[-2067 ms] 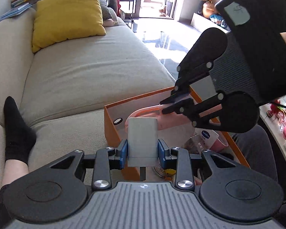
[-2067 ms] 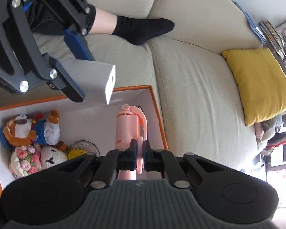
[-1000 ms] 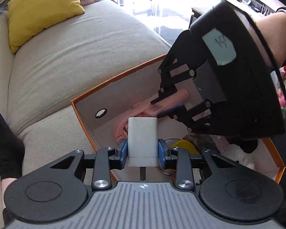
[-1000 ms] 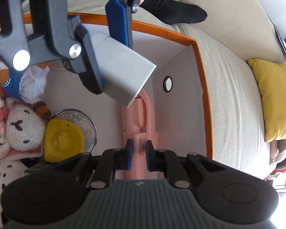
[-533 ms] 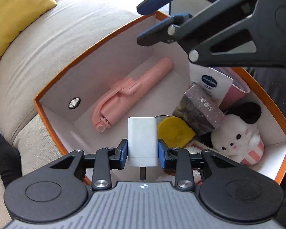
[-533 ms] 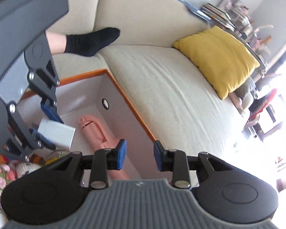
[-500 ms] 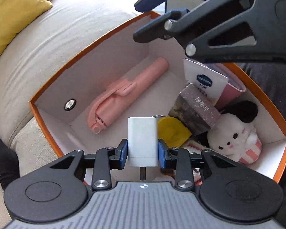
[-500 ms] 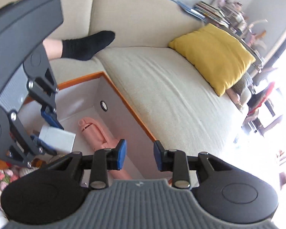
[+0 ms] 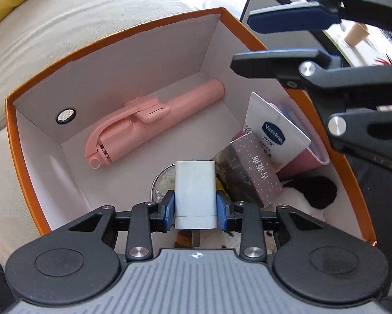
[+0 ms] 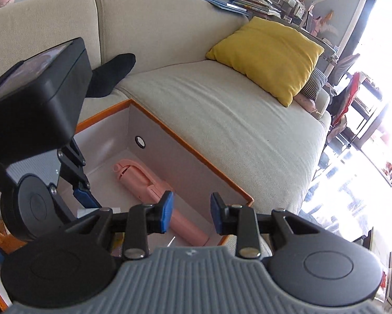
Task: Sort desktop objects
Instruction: 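Open the right gripper to drop the selfie stick into the box, then lower the charger into the box and open the left gripper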
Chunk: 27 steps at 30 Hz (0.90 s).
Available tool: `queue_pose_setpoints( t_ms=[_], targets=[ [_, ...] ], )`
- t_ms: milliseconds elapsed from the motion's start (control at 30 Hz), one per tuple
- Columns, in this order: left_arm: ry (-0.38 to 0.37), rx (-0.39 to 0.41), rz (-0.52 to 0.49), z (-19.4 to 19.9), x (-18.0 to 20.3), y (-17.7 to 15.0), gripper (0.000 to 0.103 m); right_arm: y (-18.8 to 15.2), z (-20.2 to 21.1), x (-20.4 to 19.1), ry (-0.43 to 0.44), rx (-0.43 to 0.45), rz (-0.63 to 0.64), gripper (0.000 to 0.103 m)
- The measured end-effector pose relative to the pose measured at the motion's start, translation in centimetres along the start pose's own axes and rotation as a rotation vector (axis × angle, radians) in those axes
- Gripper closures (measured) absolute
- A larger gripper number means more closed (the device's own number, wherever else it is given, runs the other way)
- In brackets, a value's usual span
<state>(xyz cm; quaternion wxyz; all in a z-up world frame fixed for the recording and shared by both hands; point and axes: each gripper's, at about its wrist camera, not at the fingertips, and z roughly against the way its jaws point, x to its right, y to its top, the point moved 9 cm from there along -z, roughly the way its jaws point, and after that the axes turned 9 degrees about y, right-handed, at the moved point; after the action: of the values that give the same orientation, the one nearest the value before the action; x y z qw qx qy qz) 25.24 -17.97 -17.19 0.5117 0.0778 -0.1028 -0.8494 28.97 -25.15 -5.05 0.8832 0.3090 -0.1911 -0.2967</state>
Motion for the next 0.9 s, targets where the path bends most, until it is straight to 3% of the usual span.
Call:
queue_pose_setpoints(
  t_ms=[267, 400, 500, 733, 833, 900],
  targets=[
    [-0.083, -0.009, 0.148, 1.1, -0.6, -0.3, 0.056, -0.7, 0.4, 0.0, -0.027, -0.035, -0.016, 0.07],
    [-0.123, -0.005, 0.227, 2.0, -1.6, -0.8, 0.056, -0.9, 0.8, -0.2, -0.034, -0.035, -0.016, 0.07],
    [-0.121, 0.001, 0.291, 1.6, -3.2, -1.0, 0.07, -1.0, 1.0, -0.4, -0.036, -0.034, -0.016, 0.07],
    [-0.179, 0.01, 0.48, 1.1, -4.8, -2.0, 0.078, -0.9, 1.6, -0.9, -0.036, -0.022, -0.014, 0.07],
    [-0.225, -0.028, 0.516, 0.6, -4.4, -2.2, 0.081, -0.9, 1.9, -0.9, -0.038, -0.019, -0.017, 0.07],
    [-0.208, -0.005, 0.491, 0.8, -4.2, -2.5, 0.081, -1.0, 1.9, -0.9, -0.037, -0.022, -0.017, 0.07]
  ],
)
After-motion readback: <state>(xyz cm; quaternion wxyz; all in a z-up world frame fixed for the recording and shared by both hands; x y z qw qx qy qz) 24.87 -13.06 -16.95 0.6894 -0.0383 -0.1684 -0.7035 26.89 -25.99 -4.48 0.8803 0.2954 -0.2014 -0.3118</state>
